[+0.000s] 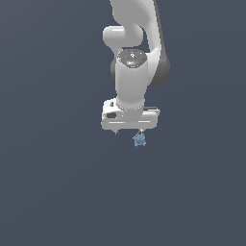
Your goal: Pick up the object and move it to a goal position.
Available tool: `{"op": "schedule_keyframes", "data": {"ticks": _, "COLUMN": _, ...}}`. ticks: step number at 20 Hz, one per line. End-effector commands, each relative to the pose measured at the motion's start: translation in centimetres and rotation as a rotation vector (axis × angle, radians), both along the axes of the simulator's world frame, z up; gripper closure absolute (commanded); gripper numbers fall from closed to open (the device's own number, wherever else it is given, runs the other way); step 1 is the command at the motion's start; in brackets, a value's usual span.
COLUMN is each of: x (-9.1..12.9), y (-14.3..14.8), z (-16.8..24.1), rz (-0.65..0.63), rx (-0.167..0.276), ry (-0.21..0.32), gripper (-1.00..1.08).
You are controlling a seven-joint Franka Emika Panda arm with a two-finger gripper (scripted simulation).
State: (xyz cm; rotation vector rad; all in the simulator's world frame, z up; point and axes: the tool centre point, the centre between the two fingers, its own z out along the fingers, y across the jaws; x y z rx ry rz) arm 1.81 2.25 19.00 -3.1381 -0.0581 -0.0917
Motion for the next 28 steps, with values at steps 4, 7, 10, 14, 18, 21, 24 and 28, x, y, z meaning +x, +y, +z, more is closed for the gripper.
{"op": "schedule_keyframes", "data": {"ticks": 4, "x": -0.1, "y": -0.1, "z": -0.2, "rz": 0.003, "rx": 0.001, "ry": 0.005, "gripper": -0.92}}
{"op": "schedule_keyframes", "data": {"ticks": 7, "x": -0.2, "y": -0.5, "z": -0.6, "rz": 0.012, "rx": 0.002, "ry": 0.019, "gripper": -0.92}}
{"op": "schedule_keyframes", "data": {"ticks": 10, "x": -0.3, "y": -0.9, "z": -0.7, "rz": 0.016, "rx": 0.004, "ry": 0.028, "gripper": -0.92}}
{"op": "schedule_keyframes", "data": {"ticks": 14, "x": -0.2, "y": -0.9, "z": -0.6, "rz": 0.016, "rx": 0.004, "ry": 0.028, "gripper": -0.92}}
{"op": "schedule_keyframes", "data": {"ticks": 18, "x": -0.7, "y": -0.1, "z": -1.5, "rz": 0.022, "rx": 0.003, "ry": 0.031, "gripper": -0.92}}
{"op": "schedule_keyframes", "data": {"ticks": 21, "x": -1.4, "y": 0.9, "z": -2.8, "rz": 0.03, "rx": 0.001, "ry": 0.035, "gripper": -0.92}}
{"op": "schedule_keyframes", "data": {"ticks": 24, "x": -2.4, "y": 2.4, "z": -4.6, "rz": 0.043, "rx": -0.001, "ry": 0.041, "gripper": -0.92}}
{"op": "schedule_keyframes", "data": {"ticks": 28, "x": -4.2, "y": 4.5, "z": -7.2, "rz": 0.063, "rx": -0.004, "ry": 0.049, "gripper": -0.92}}
